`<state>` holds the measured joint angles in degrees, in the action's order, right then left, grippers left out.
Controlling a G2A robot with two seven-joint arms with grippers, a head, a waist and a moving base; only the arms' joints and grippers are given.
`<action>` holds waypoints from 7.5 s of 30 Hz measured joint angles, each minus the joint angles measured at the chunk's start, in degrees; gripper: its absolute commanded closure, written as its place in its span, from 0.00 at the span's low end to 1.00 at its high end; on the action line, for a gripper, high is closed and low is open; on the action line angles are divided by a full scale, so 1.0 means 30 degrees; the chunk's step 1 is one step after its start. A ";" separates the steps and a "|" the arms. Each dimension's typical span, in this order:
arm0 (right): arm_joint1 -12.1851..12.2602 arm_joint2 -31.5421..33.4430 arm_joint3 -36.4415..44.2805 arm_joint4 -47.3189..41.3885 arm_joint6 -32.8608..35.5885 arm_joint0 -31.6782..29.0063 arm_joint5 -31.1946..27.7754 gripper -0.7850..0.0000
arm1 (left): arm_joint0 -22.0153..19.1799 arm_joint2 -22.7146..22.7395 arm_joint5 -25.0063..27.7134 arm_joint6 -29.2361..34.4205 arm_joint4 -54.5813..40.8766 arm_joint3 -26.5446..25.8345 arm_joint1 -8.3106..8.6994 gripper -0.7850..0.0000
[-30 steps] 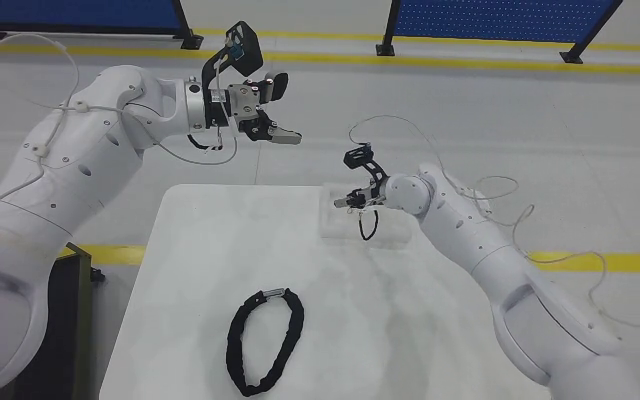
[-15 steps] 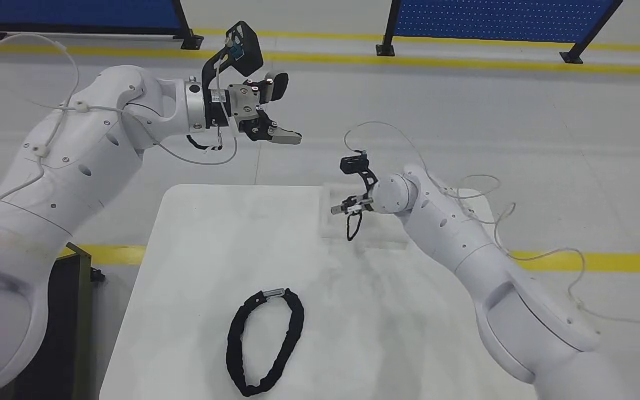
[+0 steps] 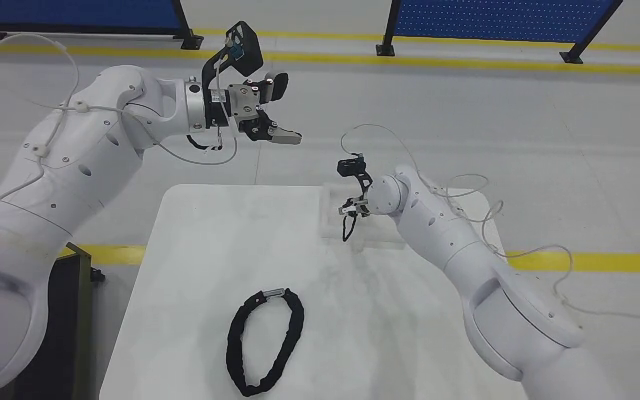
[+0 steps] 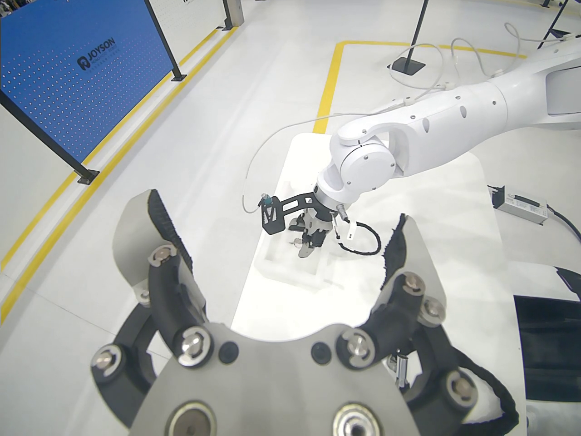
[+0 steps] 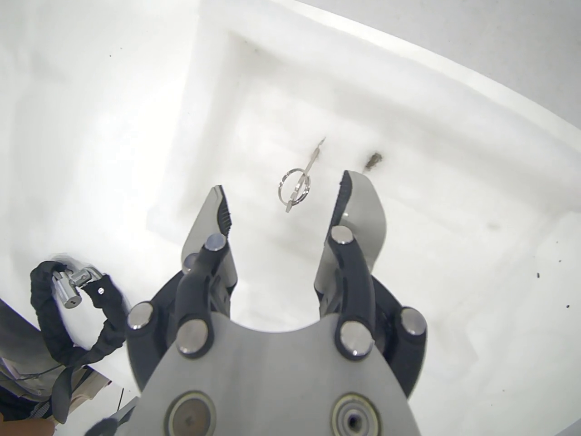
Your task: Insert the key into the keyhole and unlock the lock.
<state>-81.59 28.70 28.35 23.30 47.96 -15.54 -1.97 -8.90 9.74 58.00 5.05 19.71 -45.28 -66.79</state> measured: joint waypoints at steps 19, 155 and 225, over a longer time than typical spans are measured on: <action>-0.1268 0.0297 -0.2366 0.0069 -0.0443 0.0179 0.0193 0.84 | 0.0000 0.0000 0.0000 0.0000 0.0000 0.0000 0.0000 0.00; 0.0827 0.5892 0.2521 0.1894 0.4967 -0.0080 -1.1399 1.00 | 0.0000 0.0000 0.0000 0.0000 0.0000 0.0000 0.0000 0.00; 0.8022 1.2703 2.1686 -0.5184 0.9081 -1.0339 -0.9044 1.00 | 0.6987 0.0000 0.0000 0.1115 0.4462 -0.2288 0.1714 0.00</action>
<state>-57.53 66.81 93.41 7.75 75.20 -46.55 -29.10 12.06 9.74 58.00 8.40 33.09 -52.14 -61.65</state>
